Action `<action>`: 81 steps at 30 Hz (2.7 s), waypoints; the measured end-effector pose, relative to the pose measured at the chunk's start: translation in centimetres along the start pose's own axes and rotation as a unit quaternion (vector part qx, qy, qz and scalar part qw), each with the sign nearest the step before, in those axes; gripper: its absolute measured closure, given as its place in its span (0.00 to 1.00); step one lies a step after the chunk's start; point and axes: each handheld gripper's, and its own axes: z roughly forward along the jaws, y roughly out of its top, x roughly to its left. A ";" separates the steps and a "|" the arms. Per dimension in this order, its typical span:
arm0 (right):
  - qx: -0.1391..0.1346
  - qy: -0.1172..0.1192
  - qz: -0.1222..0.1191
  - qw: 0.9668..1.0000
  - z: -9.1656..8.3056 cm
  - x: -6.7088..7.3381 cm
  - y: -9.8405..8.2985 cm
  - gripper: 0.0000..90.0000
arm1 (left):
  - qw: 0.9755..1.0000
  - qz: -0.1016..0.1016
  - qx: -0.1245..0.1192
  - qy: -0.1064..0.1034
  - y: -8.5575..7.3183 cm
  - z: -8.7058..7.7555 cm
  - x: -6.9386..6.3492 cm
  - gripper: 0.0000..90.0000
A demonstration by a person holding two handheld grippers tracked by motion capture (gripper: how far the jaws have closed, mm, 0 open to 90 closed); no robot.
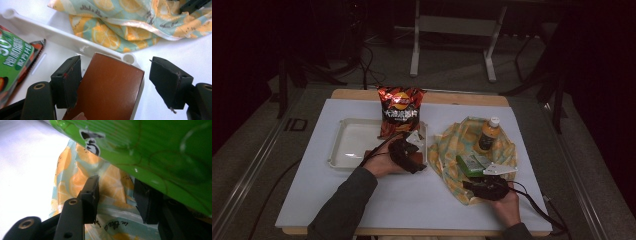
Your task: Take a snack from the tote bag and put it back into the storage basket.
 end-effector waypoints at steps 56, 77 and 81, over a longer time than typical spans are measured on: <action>0.000 -0.003 -0.003 1.000 0.0 0.0 0.0 0.64 | 0.992 0.014 -0.110 0.051 3.2 0.5 -5.2 0.47; 0.000 -0.009 0.001 1.000 0.0 0.0 0.0 0.68 | 0.987 0.078 -0.138 0.017 5.4 2.4 -9.7 0.60; 0.000 -0.009 0.001 1.000 0.0 0.1 0.0 0.68 | 0.985 0.100 -0.142 0.014 5.8 3.1 -10.7 0.63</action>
